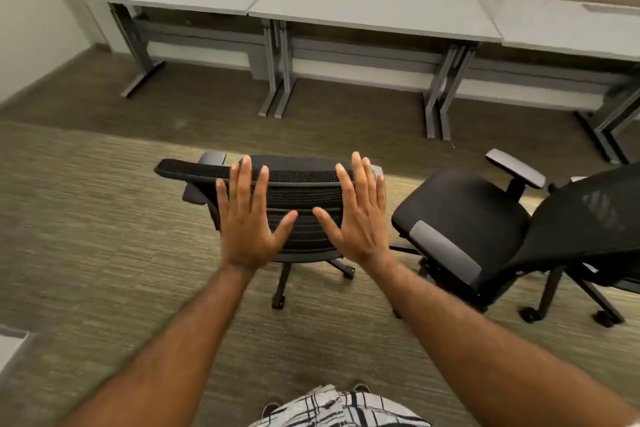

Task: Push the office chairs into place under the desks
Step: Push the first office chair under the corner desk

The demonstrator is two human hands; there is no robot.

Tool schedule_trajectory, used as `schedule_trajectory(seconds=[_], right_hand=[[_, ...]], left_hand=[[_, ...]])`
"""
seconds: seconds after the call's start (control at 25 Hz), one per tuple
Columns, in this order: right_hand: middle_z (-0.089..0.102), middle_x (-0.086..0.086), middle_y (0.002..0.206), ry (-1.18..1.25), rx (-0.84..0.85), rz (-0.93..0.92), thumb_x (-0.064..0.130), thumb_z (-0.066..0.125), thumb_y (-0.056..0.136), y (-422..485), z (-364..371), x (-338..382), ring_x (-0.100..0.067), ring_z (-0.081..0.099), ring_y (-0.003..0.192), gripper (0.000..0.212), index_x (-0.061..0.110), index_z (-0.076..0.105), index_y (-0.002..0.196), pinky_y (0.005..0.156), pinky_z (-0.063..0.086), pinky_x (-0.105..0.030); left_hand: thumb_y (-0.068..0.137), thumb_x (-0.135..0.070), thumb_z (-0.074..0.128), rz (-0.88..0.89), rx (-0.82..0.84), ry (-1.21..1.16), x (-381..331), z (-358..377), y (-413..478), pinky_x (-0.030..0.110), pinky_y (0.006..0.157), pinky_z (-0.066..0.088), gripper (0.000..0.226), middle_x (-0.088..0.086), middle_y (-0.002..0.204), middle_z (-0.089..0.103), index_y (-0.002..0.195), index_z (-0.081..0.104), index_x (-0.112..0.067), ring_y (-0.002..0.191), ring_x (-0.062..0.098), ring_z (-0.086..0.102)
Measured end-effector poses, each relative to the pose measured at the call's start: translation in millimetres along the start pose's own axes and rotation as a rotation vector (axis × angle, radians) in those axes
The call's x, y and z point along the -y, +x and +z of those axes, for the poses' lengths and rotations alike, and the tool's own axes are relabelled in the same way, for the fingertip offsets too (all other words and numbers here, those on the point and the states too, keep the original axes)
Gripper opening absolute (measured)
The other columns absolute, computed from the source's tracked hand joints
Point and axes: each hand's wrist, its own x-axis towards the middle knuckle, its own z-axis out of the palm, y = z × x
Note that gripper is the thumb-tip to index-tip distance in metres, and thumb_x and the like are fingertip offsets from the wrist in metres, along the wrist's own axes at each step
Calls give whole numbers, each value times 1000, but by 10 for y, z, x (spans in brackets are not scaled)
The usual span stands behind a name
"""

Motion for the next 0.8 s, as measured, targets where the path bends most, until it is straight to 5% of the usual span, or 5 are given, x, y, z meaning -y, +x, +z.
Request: schedule_trajectory(seconds=[0.24,0.44,0.52,0.64,0.8], right_hand=[[5,-10,174,-175,234,23,83,38,89,779,122,308,-40,1,159,96,21,28,162,120,7,-73],[8,-6,174,-263,404,84,95,27,81,927,101,41,-44,4,158,109,23,27,162,119,13,-75],[18,-6,173,-298,525,127,98,19,78,1222,765,207,-42,13,157,113,22,33,160,120,18,-72],[40,-5,164,-286,528,125,101,16,77,1314,651,145,-34,37,149,114,21,49,152,118,30,-65],[68,-5,132,-323,505,81,103,10,75,1539,622,-8,-28,66,115,118,17,68,130,93,53,-48]], left_hand=[[89,-85,23,-67,279,154,934,-328,739,57,126,9,104,18,170,12,160,26,-10,158,32,3],[77,-96,9,-58,516,231,1201,-336,843,54,125,17,115,12,168,24,160,29,-18,158,26,9],[71,-102,11,-76,691,175,1875,-132,1054,53,119,32,120,7,165,32,159,31,-23,154,25,24],[58,-110,15,-31,783,145,1813,-63,1206,48,99,49,126,0,150,52,153,41,-31,132,25,53],[44,-115,11,-68,837,204,1766,-3,1484,39,74,48,121,-7,101,67,117,66,-35,94,21,61]])
